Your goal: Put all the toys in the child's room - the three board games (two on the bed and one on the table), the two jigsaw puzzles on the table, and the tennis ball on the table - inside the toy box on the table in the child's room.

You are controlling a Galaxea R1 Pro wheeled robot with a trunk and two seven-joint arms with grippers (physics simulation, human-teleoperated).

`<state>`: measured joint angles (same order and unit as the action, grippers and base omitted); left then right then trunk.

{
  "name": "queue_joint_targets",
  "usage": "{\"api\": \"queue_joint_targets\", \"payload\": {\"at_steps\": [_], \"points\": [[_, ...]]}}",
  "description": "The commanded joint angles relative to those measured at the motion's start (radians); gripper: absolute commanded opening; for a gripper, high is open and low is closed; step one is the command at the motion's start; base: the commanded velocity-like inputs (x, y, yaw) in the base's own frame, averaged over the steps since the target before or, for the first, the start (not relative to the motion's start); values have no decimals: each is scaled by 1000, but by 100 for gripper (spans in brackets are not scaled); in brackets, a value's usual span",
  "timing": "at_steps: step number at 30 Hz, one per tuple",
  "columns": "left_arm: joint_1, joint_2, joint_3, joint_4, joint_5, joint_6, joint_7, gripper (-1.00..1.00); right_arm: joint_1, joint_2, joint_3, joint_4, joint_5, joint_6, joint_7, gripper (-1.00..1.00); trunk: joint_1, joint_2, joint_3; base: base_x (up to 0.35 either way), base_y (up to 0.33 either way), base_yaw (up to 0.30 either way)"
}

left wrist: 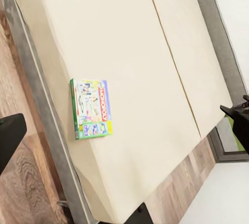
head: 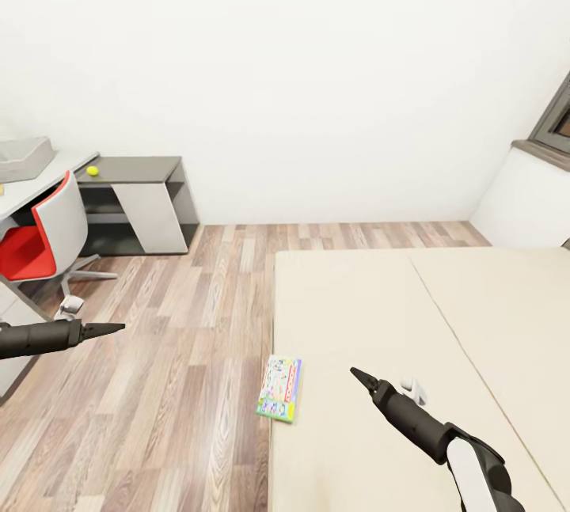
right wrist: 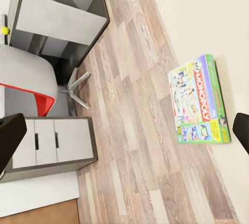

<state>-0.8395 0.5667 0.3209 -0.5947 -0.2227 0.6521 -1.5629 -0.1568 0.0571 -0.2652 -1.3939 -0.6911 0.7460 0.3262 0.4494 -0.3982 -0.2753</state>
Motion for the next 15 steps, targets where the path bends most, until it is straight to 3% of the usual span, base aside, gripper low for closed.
{"api": "queue_joint_targets", "payload": {"at_steps": [1,15], "points": [[-1,-1,4,0,-10,11,-8,100,-1,1,-3,-1,1,7,4,100,1,-2,0,0,0,0],[-1,-1,4,0,-10,11,-8,100,-1,2,-3,-1,1,6,4,100,1,-2,23,0,0,0]]}}
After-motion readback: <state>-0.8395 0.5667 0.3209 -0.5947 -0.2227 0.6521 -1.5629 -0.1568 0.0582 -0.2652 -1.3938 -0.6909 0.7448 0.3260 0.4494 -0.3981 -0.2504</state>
